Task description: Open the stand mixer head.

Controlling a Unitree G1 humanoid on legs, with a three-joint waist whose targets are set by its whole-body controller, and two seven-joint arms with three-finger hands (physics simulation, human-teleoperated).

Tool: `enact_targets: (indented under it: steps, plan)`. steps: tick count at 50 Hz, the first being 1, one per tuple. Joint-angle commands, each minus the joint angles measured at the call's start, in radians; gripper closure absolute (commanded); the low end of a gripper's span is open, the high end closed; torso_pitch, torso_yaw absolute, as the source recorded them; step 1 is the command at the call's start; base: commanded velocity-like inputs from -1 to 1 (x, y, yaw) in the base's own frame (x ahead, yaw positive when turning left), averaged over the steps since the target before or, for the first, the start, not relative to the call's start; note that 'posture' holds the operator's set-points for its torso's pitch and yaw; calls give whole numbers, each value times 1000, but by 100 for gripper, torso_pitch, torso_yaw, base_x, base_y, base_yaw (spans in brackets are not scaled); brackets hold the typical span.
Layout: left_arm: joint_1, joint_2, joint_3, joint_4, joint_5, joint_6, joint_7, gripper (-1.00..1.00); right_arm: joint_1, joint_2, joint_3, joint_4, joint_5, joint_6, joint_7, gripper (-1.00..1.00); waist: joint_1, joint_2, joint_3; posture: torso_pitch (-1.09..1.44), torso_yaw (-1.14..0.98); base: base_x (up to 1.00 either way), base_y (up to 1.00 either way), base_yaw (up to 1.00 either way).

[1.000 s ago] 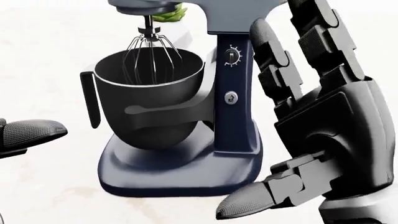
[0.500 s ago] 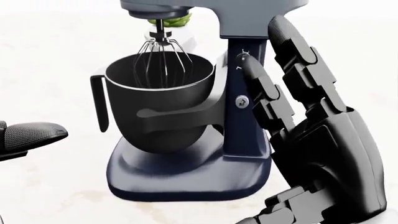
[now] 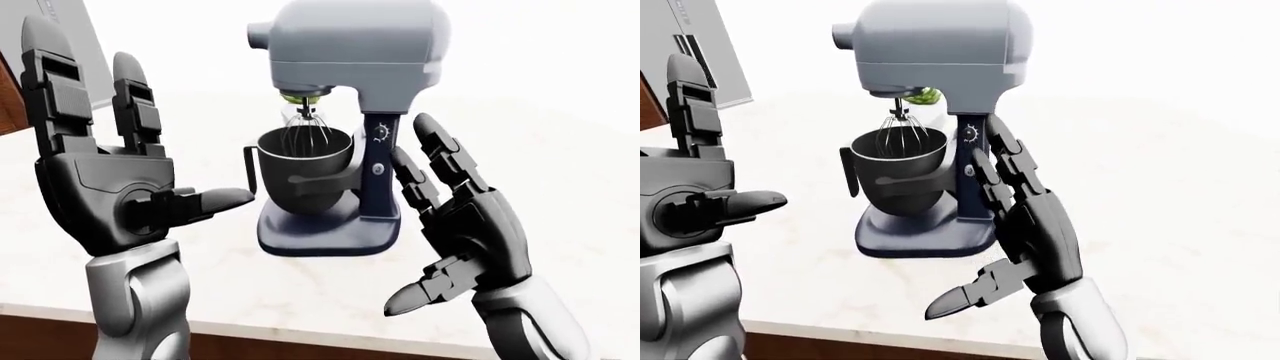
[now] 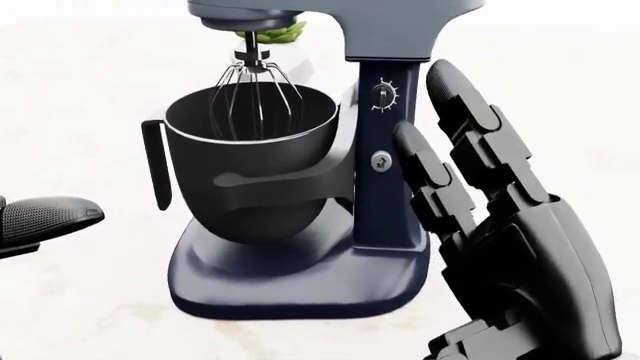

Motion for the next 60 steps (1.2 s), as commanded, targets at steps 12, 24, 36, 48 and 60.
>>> enact_targets:
  steps: [12,24,36,48,60]
  plan:
    - [-30,7,-1,-15,-2,-11,-1,-100,15,6,12,-12,-27,-27,26,-100,-1,3,1,-40,0,0,0,0]
    - [-23,6,1,1,3,-27,-7,-100,36,22,58,8,-70,-45,48,-100,-1,5,0,-40,0,0,0,0]
    - [-22,6,3,0,1,-28,-6,-100,34,25,81,60,-114,-89,73,-100,0,6,-1,-40,0,0,0,0]
    - [-21,9,9,-4,-5,-26,-3,-100,36,30,89,114,-146,-140,100,-100,0,9,-2,-40,0,0,0,0]
    - [-19,10,10,0,-5,-29,-4,-100,32,33,88,159,-166,-176,116,-100,0,9,-1,-40,0,0,0,0]
